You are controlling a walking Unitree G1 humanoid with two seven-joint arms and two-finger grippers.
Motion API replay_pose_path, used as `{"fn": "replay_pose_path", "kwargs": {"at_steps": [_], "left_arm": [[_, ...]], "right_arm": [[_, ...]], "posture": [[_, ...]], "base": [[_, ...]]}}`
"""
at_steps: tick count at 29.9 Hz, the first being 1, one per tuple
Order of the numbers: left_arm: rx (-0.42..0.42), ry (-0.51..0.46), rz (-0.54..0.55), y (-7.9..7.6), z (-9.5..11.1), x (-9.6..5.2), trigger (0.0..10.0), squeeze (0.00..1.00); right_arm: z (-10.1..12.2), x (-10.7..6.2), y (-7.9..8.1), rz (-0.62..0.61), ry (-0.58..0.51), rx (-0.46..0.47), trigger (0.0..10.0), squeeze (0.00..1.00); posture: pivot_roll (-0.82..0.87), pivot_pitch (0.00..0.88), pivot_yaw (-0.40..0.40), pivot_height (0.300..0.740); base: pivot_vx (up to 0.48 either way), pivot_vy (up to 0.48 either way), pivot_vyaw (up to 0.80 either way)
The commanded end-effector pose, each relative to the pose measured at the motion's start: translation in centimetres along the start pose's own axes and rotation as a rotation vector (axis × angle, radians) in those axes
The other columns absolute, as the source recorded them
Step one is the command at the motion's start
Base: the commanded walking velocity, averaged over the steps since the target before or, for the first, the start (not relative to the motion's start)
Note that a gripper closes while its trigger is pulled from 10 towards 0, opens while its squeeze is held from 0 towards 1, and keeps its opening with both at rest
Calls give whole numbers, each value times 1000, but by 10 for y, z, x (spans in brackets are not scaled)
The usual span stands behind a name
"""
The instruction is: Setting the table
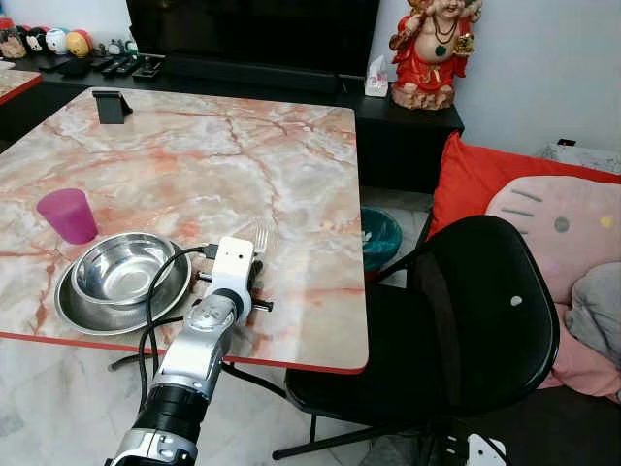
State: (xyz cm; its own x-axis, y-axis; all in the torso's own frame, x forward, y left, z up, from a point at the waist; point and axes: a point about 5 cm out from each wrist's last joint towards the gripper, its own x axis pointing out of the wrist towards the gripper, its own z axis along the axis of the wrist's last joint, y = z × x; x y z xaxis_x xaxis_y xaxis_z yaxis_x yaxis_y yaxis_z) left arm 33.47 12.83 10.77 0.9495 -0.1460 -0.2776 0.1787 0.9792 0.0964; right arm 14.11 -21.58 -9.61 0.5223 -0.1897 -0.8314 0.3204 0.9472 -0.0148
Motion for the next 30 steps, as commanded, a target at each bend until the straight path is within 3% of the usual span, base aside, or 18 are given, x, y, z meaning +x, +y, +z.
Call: {"fn": "replay_pose_path", "kwargs": {"at_steps": [1,30], "left_arm": [[9,6,8,-1,2,4,10000,0],[-3,14,21,-2,-4,13,10000,0]], "right_arm": [[1,0,-3,-10,-4,2,10000,0],[0,0,-3,-14,-3,3,10000,0]], "posture": [[101,0,-81,740],[90,0,-74,740]], "base": [[0,0,0],[0,0,0]]}}
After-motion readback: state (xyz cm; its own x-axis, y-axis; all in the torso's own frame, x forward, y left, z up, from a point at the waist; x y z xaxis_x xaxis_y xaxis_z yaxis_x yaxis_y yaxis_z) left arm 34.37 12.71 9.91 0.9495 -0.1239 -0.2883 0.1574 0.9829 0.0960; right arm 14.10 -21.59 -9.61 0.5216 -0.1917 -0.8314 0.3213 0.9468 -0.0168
